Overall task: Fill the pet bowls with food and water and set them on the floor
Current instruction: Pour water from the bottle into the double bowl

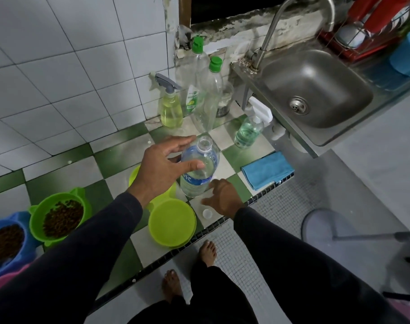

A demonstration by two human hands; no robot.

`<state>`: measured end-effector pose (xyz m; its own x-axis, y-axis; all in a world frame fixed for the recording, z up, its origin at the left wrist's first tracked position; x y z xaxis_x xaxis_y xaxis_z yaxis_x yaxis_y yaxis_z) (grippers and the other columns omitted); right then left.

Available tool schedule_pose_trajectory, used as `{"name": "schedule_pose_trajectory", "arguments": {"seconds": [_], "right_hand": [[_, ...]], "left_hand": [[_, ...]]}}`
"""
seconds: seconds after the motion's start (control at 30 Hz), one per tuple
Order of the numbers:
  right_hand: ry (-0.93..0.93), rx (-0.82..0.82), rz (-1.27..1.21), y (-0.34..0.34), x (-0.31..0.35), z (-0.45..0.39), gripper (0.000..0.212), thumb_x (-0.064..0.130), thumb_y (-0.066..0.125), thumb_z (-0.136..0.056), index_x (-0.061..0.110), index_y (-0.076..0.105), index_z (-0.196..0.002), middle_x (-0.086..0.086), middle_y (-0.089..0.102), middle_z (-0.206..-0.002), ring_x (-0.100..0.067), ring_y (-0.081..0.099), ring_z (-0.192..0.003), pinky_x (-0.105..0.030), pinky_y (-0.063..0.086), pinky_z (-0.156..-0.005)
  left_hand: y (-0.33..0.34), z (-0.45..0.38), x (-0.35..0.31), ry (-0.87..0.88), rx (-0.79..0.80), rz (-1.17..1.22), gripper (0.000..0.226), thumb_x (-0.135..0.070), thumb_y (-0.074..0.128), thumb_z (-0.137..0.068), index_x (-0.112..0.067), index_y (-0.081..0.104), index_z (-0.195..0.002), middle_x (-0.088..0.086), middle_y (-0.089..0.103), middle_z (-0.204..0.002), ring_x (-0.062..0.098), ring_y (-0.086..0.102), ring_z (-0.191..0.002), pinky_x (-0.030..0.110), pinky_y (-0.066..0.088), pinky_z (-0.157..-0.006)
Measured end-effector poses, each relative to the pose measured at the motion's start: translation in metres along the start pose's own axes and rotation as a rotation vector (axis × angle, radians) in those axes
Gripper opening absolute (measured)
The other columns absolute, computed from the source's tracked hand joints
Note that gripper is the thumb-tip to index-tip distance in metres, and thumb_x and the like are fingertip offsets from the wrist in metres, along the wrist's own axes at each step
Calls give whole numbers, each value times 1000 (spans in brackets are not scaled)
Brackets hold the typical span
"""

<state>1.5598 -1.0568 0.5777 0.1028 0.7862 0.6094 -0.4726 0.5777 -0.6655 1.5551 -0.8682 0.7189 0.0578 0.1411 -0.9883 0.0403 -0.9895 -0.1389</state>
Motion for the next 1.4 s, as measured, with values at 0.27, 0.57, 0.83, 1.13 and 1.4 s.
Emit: {"name": "schedule_pose_trajectory", "arguments": {"seconds": [0.27,0.57,0.83,1.13,1.4], "right_hand": [[-154,159,385,45,-21,25,49,35,74,-88,17,57,-130,-11,49,-127,-31,58,-108,-36,50,-90],[-176,26,250,33,-22,28,38,23,72,-88,14,64,-124,-10,54,-119,-27,59,-101,-27,47,-82],[-261,-494,-135,-72,43,67,29,10,81,-74,10,71,-100,-7,61,-91,-19,61,-67,-29,52,-70],[-540,-637,-336,-158,138,96,26,16,80,-76,21,59,-91,6,65,-91,-8,65,-80,-25,56,-61],[-641,-410,70,-160,171,90,19,19,82,-80,17,65,-88,3,70,-89,-9,60,-78,-37,53,-74]], "left_hand": [[2,1,1,1,-9,-16,70,-26,93,-69,-17,68,-134,-4,69,-130,6,67,-118,20,57,-90],[3,1,4,-2,-1,-40,68,-21,93,-72,-18,68,-135,-3,69,-131,8,66,-120,18,56,-90],[5,4,5,-12,4,1,71,-31,92,-67,-23,68,-134,-6,69,-131,6,65,-121,30,59,-97],[9,13,20,-63,68,-30,108,-41,100,-59,-43,44,-152,-19,57,-147,-1,53,-134,35,49,-107],[10,24,44,-142,71,-35,109,-60,97,-51,-43,48,-147,-26,63,-133,-4,57,-126,35,50,-103]]}}
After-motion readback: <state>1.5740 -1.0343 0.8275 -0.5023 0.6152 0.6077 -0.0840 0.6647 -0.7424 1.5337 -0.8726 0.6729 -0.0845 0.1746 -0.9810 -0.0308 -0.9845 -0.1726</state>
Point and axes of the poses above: each hand's wrist, its own z-axis away from the middle knuckle, its own y-axis out of the palm, x = y × z, the point moved 7 cm from there along -z, towards the middle knuckle
